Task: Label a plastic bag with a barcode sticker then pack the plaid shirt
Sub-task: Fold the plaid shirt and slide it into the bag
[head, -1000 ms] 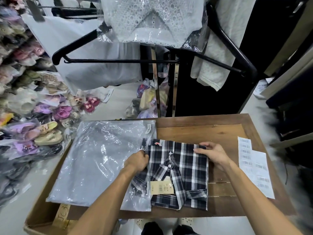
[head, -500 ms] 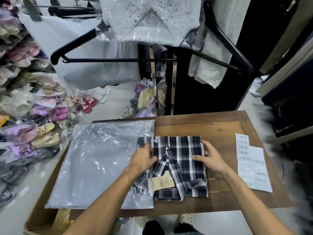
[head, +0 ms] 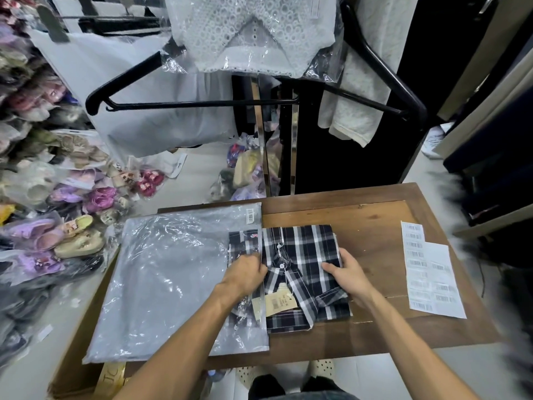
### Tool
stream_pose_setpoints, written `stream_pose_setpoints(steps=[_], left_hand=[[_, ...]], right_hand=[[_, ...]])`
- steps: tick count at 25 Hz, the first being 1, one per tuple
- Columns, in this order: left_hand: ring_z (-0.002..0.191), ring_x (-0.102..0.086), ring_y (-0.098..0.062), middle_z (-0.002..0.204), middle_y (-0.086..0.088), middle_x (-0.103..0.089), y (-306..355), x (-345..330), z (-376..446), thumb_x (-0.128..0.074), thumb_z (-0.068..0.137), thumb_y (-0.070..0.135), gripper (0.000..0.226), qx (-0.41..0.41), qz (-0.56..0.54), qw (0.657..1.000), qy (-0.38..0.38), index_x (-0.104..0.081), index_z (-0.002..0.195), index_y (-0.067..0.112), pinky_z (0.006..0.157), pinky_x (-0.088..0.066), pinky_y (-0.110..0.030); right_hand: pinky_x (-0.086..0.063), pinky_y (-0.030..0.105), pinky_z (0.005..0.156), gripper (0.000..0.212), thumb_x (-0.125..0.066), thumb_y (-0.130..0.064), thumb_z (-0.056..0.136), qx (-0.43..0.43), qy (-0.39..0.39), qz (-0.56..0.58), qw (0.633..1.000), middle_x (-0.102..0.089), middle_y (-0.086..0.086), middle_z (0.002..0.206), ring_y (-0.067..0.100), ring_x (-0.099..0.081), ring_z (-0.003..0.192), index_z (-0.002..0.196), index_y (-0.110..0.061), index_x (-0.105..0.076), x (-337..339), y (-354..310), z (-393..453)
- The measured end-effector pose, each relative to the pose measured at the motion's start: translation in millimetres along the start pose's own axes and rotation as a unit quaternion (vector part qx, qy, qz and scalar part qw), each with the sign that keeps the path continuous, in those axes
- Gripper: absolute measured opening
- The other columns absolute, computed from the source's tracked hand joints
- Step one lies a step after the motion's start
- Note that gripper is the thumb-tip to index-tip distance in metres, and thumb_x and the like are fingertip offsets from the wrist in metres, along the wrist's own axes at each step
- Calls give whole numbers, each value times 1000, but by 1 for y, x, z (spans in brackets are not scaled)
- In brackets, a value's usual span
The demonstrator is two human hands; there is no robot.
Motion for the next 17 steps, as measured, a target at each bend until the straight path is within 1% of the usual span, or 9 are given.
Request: stream_pose_setpoints(steps=[2, 4, 6, 9, 11, 13, 14, 16, 17], left_hand=[[67, -68, -18, 79, -4, -65, 1, -3, -1, -38, 106, 19, 21, -2, -13, 1000, -8, -56, 101, 9, 58, -57, -27], [71, -72, -18, 81, -6, -69, 2, -7, -2, -38, 105, 18, 21, -1, -32, 999, -6, -56, 107, 7, 62, -59, -29], [72, -72, -18, 82, -5, -70, 4, -7, -2, -38, 104, 17, 22, 2, -47, 999, 4, -56, 110, 5, 67, -61, -31], [71, -72, -18, 81, -6, -69, 5, -6, -6, -37, 104, 17, 21, 3, -70, 997, 13, -55, 108, 6, 67, -61, -33], [67, -69, -16, 77, -2, -66, 4, -2, -9, -38, 105, 19, 19, 4, -66, 997, 32, -54, 101, 10, 63, -59, -31], [65, -67, -16, 75, -1, -65, 3, 2, -11, -38, 107, 23, 22, -4, -63, 997, 54, -54, 94, 13, 62, -58, -30], [64, -65, -16, 74, 0, -64, 4, 4, -11, -38, 107, 23, 24, -15, -67, 996, 56, -52, 90, 15, 62, -56, -30], [62, -52, -12, 72, 2, -55, 11, 7, -12, -39, 107, 21, 26, -56, -66, 995, 42, -45, 81, 19, 59, -44, -26], [62, -45, -10, 72, 4, -50, 15, 8, -12, -40, 107, 20, 28, -73, -63, 995, 32, -41, 79, 21, 57, -38, -23]], right_hand=[[-58, 51, 95, 34, -65, -11, 97, 2, -5, 2, 1000, -71, 0, 120, 22, -71, 107, 128, -20, -56, -7, -1, 0], [-55, 54, 98, 38, -65, -12, 96, 3, -8, -2, 1000, -70, -1, 123, 23, -69, 111, 131, -20, -54, -14, -1, 1], [-53, 55, 101, 45, -66, -15, 96, 12, -2, -16, 1000, -67, -2, 130, 23, -66, 118, 138, -22, -50, -19, 5, 7], [-51, 56, 103, 51, -66, -18, 95, 29, -12, -10, 999, -64, -5, 135, 22, -64, 122, 142, -25, -47, -21, 8, 8], [-54, 54, 100, 46, -66, -16, 96, 26, -33, 13, 999, -67, -4, 130, 21, -67, 118, 139, -25, -51, -16, -3, -5], [-59, 47, 93, 39, -65, -11, 97, 27, -67, 43, 996, -73, -3, 122, 19, -71, 110, 132, -26, -56, -10, -12, -18], [-61, 42, 89, 39, -65, -6, 96, 30, -83, 53, 995, -74, -2, 119, 18, -73, 107, 130, -26, -57, -8, -14, -22], [-60, 35, 84, 47, -63, 4, 94, 26, -89, 55, 994, -74, -1, 119, 17, -73, 105, 129, -27, -56, -4, -14, -21], [-59, 36, 87, 49, -66, 1, 91, 17, -88, 53, 995, -72, -1, 119, 18, -72, 106, 130, -27, -55, -4, -15, -19]])
Point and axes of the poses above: each hand's wrist, its own z-axis towards the middle knuckle, its own x-axis out of the back of the hand, y = z × x, the point moved 2 cm from there along z, towards the middle knuckle
